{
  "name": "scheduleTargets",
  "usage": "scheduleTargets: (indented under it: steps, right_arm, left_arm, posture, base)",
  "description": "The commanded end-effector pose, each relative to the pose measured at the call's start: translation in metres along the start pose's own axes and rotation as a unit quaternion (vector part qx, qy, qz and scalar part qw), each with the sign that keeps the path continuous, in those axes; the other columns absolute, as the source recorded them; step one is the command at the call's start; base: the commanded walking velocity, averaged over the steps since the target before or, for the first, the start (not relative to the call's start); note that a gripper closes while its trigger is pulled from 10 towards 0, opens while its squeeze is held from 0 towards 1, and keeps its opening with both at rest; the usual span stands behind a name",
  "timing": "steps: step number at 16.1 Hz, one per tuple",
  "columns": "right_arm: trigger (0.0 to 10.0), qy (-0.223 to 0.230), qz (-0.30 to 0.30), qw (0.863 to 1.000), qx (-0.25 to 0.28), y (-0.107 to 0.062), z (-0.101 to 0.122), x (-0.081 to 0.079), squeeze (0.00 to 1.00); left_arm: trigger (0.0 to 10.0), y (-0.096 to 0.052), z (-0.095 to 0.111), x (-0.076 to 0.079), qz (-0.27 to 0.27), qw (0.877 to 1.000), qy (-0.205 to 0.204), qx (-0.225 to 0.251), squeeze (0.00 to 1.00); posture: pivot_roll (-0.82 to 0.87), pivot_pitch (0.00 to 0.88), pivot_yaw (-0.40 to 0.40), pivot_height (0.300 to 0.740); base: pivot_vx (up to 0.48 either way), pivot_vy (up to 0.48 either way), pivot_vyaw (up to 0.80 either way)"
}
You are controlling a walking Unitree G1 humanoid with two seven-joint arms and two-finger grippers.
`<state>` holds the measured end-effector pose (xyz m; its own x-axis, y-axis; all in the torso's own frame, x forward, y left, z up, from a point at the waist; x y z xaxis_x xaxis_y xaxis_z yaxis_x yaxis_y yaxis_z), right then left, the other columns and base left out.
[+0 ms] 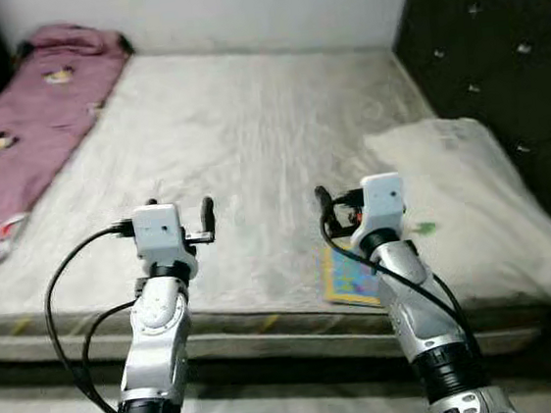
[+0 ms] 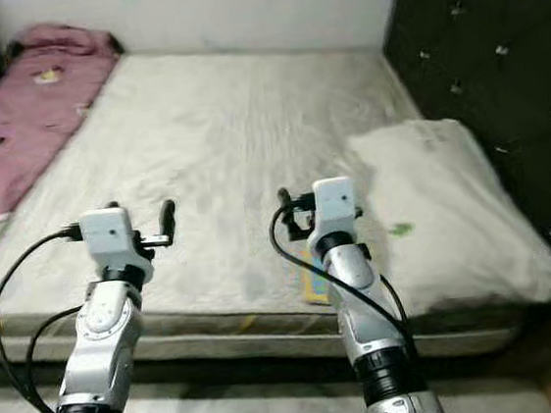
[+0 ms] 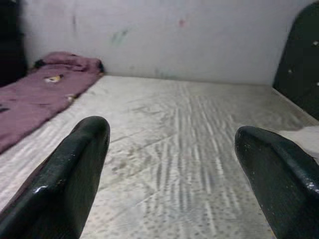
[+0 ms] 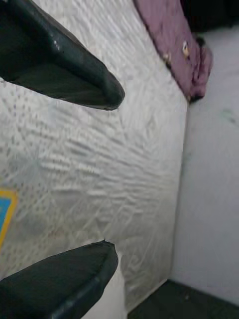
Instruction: Clean up the room
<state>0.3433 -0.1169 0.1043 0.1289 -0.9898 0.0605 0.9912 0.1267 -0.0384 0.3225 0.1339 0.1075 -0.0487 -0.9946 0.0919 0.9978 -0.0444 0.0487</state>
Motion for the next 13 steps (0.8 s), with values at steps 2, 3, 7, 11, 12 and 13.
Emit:
scheduleTargets:
  steps: [2, 3, 7, 11, 12, 13]
  right_arm:
    - [10.0, -0.004, -0.015, 1.000, -0.003, -0.0014, -0.0012, 0.0128, 0.00]
    - [10.0, -0.003, -0.015, 1.000, -0.004, -0.0017, -0.0013, 0.0125, 0.00]
    - [10.0, 0.000, -0.014, 1.000, -0.006, -0.0023, -0.0022, 0.0117, 0.00]
    - [10.0, -0.001, -0.013, 1.000, -0.009, -0.0029, -0.0035, 0.0114, 0.00]
    - [10.0, -0.001, -0.014, 1.000, -0.010, -0.0032, -0.0040, 0.0116, 0.00]
    - [10.0, -0.001, -0.014, 1.000, -0.010, -0.0032, -0.0041, 0.0117, 0.00]
  left_arm:
    - [10.0, -0.0003, 0.0021, 0.0109, -0.008, 1.000, 0.000, 0.008, 0.00]
    - [10.0, -0.0014, 0.0016, 0.0100, -0.001, 1.000, 0.009, 0.007, 0.00]
    - [10.0, -0.0024, -0.0021, 0.0075, -0.022, 1.000, -0.007, 0.003, 0.00]
    - [10.0, -0.0034, -0.0024, 0.0091, -0.028, 1.000, -0.004, 0.003, 0.00]
    - [10.0, -0.0037, -0.0027, 0.0099, -0.029, 1.000, -0.006, 0.003, 0.00]
    - [10.0, -0.0038, -0.0027, 0.0099, -0.029, 1.000, -0.006, 0.003, 0.00]
  posture:
    - [0.08, 0.000, -0.011, 0.740]
    - [0.08, 0.000, -0.011, 0.740]
    - [0.08, 0.000, -0.009, 0.740]
    - [0.08, 0.000, -0.010, 0.740]
    - [0.08, 0.000, -0.010, 0.740]
    - [0.08, 0.000, -0.010, 0.740]
  base:
    - [0.000, 0.000, 0.00]
    - [0.000, 0.000, 0.00]
    - [0.000, 0.000, 0.00]
    - [0.000, 0.000, 0.00]
    - [0.000, 0.000, 0.00]
    - [0.000, 0.000, 0.00]
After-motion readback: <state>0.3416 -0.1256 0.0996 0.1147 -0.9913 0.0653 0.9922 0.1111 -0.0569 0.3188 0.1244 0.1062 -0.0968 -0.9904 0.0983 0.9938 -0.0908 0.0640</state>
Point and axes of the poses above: a point about 5 cm out from each wrist's last joint towards the gripper, its own y axis pointing out of the wrist towards the gripper, its own z axis along the axis of the wrist's last joint, x = y × z, the point moved 3 cm from there along y, pointing out of the wrist towards the gripper, and after that the axes turned 4 degrees about -y, right-handed, at the moved point
